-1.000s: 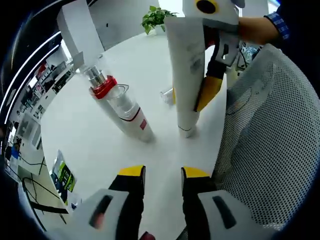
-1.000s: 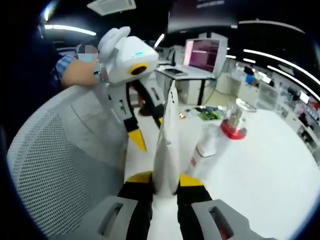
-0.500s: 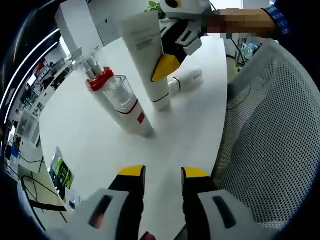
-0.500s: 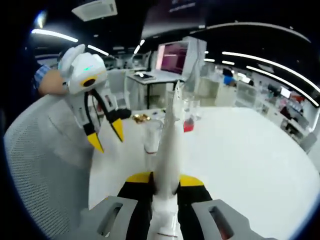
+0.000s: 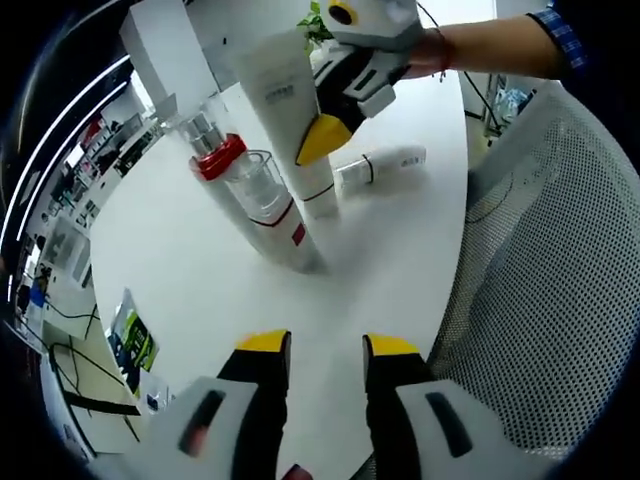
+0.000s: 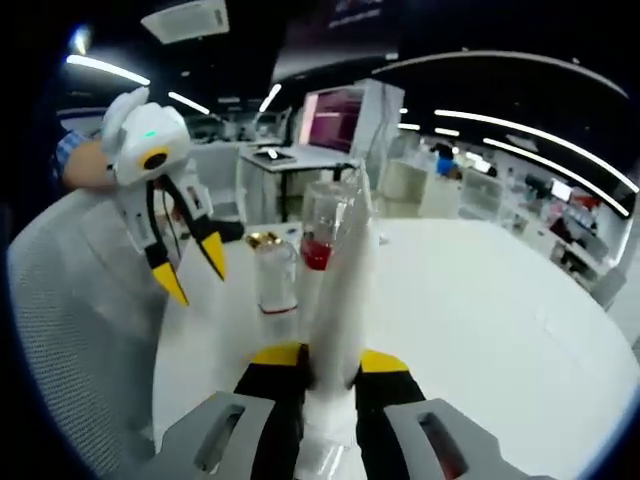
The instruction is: Arrange the skincare products in the storage area until every visible bottle or jar stands upright without overlapping.
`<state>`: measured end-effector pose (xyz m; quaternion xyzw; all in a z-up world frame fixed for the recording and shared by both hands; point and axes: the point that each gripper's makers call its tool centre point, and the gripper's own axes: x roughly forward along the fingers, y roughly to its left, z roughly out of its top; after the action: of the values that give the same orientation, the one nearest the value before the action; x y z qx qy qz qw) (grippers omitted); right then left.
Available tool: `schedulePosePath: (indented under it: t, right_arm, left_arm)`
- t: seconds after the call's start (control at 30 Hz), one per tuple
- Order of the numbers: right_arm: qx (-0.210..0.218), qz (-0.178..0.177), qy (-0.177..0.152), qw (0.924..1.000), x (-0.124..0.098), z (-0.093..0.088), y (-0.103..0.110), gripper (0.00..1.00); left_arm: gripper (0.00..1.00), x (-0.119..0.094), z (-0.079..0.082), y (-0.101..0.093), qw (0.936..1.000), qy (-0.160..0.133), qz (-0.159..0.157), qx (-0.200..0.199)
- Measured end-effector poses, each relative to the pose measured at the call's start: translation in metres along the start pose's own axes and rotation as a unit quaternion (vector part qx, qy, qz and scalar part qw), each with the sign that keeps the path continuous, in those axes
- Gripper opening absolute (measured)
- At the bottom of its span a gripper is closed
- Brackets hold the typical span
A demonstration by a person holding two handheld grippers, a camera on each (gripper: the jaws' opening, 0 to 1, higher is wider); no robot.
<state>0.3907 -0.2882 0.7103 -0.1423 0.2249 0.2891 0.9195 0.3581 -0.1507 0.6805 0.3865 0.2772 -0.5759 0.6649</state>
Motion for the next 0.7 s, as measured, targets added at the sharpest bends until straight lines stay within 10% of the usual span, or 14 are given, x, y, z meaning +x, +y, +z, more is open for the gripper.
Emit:
schedulePosePath:
  t: [0.7]
  right_arm:
    - [0.017, -0.014, -0.01, 0.9997, 0.008, -0.001, -0.01, 0.13]
  left_arm:
    - [0.3, -0.002, 0.001, 0.022, 0.9986, -0.008, 0.049, -0.016]
